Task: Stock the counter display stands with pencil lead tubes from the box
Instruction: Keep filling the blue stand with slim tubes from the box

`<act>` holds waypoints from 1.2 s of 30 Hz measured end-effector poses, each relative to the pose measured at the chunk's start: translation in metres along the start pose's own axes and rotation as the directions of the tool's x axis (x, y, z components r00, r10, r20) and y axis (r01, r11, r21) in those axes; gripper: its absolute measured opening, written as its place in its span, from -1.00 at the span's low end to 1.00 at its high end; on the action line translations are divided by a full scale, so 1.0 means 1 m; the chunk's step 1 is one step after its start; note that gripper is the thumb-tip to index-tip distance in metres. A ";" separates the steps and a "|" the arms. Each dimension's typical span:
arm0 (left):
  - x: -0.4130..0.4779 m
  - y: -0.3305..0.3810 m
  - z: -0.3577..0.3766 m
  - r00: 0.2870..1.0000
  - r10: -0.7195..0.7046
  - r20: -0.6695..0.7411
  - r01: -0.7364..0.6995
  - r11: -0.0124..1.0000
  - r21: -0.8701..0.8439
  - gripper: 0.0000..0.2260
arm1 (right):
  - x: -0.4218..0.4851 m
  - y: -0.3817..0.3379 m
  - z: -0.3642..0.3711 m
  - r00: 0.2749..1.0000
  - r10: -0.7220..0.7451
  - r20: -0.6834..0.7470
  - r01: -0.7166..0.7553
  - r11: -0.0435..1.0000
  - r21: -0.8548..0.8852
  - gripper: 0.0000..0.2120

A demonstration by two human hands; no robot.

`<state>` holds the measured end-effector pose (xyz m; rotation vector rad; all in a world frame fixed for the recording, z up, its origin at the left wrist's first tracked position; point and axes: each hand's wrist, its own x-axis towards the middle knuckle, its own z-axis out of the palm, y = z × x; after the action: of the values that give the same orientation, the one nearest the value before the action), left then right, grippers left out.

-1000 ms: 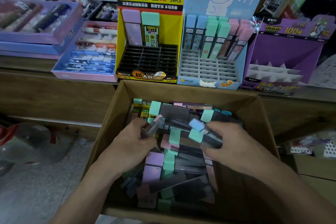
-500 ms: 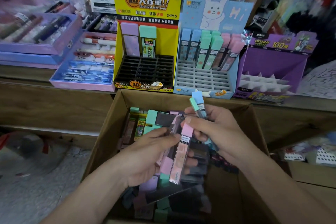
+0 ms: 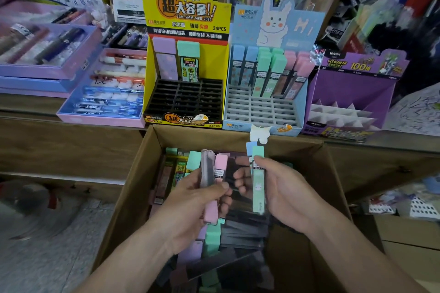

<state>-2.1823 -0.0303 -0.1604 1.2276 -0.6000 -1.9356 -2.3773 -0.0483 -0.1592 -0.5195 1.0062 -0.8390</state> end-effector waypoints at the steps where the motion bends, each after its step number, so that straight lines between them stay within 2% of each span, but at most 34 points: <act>1: 0.000 -0.002 0.001 1.000 0.008 -0.011 -0.008 1.000 -0.011 -0.85 | 0.001 0.001 -0.001 1.000 0.008 0.015 -0.008 1.000 -0.001 -0.59; 4: 0.000 -0.007 0.003 0.999 0.029 -0.032 -0.030 0.999 -0.044 -0.84 | 0.003 0.003 0.000 0.991 0.064 0.116 -0.059 0.997 -0.046 -0.56; 7: -0.001 -0.008 0.005 0.998 0.059 -0.011 -0.059 0.998 -0.007 -0.78 | 0.003 0.006 0.005 0.972 0.100 0.211 -0.098 0.995 -0.021 -0.56; 11: -0.001 -0.008 0.008 0.997 0.082 -0.003 -0.081 0.992 0.096 -0.75 | 0.003 0.008 0.008 0.962 0.135 0.238 -0.140 0.990 0.007 -0.58; 20: 0.000 -0.009 0.008 0.997 0.076 -0.021 -0.074 0.992 0.103 -0.78 | 0.001 0.011 0.016 0.960 0.109 0.258 -0.110 0.994 -0.007 -0.59; 25: 0.000 -0.005 0.006 0.990 0.131 -0.049 -0.126 0.987 0.098 -0.75 | 0.001 0.004 0.013 0.991 -0.012 0.132 0.025 0.995 -0.099 -0.62; 29: -0.003 0.001 0.004 0.985 0.162 -0.066 -0.159 0.986 0.045 -0.76 | -0.002 -0.005 0.008 0.989 -0.150 0.014 0.150 0.972 -0.182 -0.67; 33: -0.004 0.003 0.004 0.981 0.178 -0.080 -0.177 0.984 0.012 -0.77 | -0.007 -0.009 0.008 0.938 -0.327 -0.111 0.259 0.878 -0.402 -0.76; 36: -0.004 0.004 0.002 0.981 0.182 -0.071 -0.182 0.983 0.012 -0.74 | -0.012 -0.015 0.008 0.892 -0.435 -0.126 0.341 0.828 -0.445 -0.88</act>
<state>-2.1812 -0.0291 -0.1545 1.1968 -0.6569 -1.7322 -2.3789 -0.0472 -0.1378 -1.0417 1.3210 -1.0712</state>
